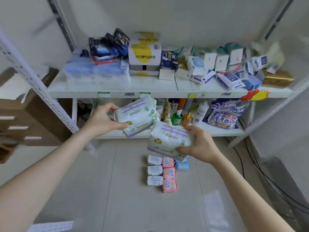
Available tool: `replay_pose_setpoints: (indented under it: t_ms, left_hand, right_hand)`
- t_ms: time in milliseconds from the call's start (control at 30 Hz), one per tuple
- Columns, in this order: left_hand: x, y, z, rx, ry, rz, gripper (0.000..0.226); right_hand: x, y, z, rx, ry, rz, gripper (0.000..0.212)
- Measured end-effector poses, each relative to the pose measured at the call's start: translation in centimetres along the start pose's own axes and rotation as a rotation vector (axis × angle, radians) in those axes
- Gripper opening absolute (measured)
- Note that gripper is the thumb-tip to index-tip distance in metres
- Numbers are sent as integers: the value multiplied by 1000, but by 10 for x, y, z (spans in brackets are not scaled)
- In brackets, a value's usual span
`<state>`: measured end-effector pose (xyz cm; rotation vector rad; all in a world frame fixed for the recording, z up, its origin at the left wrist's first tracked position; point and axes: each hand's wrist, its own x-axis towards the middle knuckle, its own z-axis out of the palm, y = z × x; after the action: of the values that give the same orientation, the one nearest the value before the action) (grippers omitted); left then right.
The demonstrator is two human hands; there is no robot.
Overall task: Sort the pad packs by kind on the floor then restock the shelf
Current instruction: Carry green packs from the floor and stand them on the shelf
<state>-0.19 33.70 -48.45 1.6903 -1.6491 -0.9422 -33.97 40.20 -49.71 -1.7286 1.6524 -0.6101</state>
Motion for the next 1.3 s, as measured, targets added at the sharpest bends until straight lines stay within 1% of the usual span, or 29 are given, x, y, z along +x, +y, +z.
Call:
replay_pose_setpoints:
  t_ms: [67, 167, 233, 333, 433, 667, 733, 800, 1033, 1233, 1300]
  left_hand:
    - [-1, 27, -25, -11, 26, 52, 49]
    - [-4, 69, -60, 8, 82, 131, 50]
    - [-8, 94, -81, -14, 111, 164, 49]
    - [-19, 128, -114, -31, 149, 218, 48]
    - [-31, 155, -145, -60, 201, 257, 50]
    - [-55, 207, -217, -40, 303, 349, 54]
    - [-60, 219, -238, -20, 329, 367, 55]
    - [-63, 226, -258, -1, 343, 385, 50]
    - [-46, 226, -332, 23, 322, 385, 44]
    - [1, 229, -398, -48, 243, 426, 43]
    - [21, 236, -418, -39, 217, 440, 42]
  right_hand:
    - [1, -24, -21, 25, 25, -45, 73]
    - [2, -61, -53, 63, 82, -107, 65]
    - [2, -83, -73, 113, 87, -150, 62]
    - [1, -117, -100, 154, 70, -197, 66]
    - [1, -149, -122, 148, 96, -278, 69]
    - [4, -220, -157, 175, 138, -423, 48]
    - [6, -239, -161, 188, 133, -445, 48]
    - [11, -257, -160, 206, 116, -461, 48]
    - [48, -318, -143, 219, 107, -517, 53]
    - [93, -368, -123, 250, 148, -563, 54]
    - [110, -384, -120, 277, 163, -575, 54]
